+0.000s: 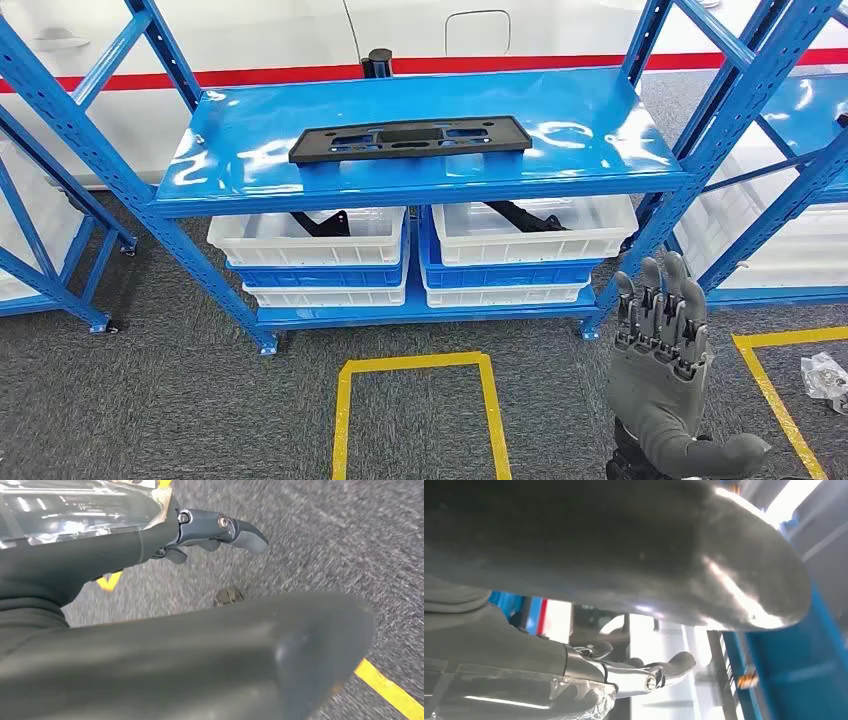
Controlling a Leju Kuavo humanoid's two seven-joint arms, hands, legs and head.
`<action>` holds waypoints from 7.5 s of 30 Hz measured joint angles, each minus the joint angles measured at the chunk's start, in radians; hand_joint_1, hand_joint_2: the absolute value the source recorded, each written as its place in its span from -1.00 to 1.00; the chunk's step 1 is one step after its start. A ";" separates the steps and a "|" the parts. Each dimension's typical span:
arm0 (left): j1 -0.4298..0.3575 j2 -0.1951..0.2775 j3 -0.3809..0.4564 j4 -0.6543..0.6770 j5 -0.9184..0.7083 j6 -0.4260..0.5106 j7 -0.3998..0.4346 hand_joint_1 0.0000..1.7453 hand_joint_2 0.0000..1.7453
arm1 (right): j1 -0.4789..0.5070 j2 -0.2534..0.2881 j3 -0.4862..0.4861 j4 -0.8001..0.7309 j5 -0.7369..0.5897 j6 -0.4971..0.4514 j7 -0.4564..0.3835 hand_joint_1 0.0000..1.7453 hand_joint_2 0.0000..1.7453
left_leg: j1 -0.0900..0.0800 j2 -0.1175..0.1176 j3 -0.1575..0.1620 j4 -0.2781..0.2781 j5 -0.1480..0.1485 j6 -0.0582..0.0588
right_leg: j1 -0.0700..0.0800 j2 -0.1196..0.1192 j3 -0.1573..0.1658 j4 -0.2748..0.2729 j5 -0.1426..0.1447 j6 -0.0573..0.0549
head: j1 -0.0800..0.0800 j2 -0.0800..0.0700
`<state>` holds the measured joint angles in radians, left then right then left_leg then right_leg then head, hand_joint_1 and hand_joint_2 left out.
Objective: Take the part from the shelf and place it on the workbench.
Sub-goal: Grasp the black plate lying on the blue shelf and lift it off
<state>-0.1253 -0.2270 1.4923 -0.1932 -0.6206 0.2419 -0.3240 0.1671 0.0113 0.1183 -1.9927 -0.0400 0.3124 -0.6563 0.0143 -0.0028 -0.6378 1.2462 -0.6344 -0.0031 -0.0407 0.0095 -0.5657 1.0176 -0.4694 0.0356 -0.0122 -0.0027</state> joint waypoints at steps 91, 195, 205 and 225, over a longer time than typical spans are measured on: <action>-0.013 -0.013 0.066 0.008 0.117 0.031 0.025 -1.00 -1.00 | 0.075 -0.041 0.102 -0.124 0.257 -0.240 -0.004 -1.00 -1.00 | 0.001 0.002 0.121 -0.107 0.044 0.002 | 0.013 -0.017 0.020 0.004 -0.014 -0.030 | -0.001 0.000; 0.002 -0.018 -0.014 0.008 0.118 0.145 0.097 -1.00 -1.00 | -0.183 -0.150 -0.094 0.577 1.467 -0.841 0.569 -1.00 1.00 | -0.029 -0.010 0.089 -0.221 0.145 0.053 | 0.040 -0.005 0.007 0.003 -0.007 -0.004 | 0.005 0.000; 0.002 -0.018 -0.013 0.008 0.120 0.147 0.098 -1.00 -1.00 | -0.211 -0.146 -0.098 0.612 1.464 -0.836 0.559 -0.94 1.00 | -0.029 -0.009 0.091 -0.221 0.144 0.053 | 0.040 -0.004 0.008 0.002 -0.007 -0.004 | 0.005 0.000; 0.003 -0.014 -0.090 0.008 0.040 0.143 0.175 -1.00 -1.00 | -0.554 -0.088 -0.050 1.023 1.220 -0.821 0.319 -1.00 1.00 | -0.027 0.016 0.104 -0.222 0.140 0.049 | 0.041 0.022 0.021 0.002 -0.002 -0.012 | 0.006 0.000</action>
<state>-0.1226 -0.2408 1.4025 -0.1854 -0.5811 0.3850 -0.1494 -0.3869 -0.0769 0.0688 -0.9696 1.1797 -0.5084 -0.3371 -0.0130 0.0132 -0.5339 1.0245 -0.4946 0.0454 0.0004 0.0318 -0.5452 1.0199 -0.4712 0.0232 -0.0067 -0.0027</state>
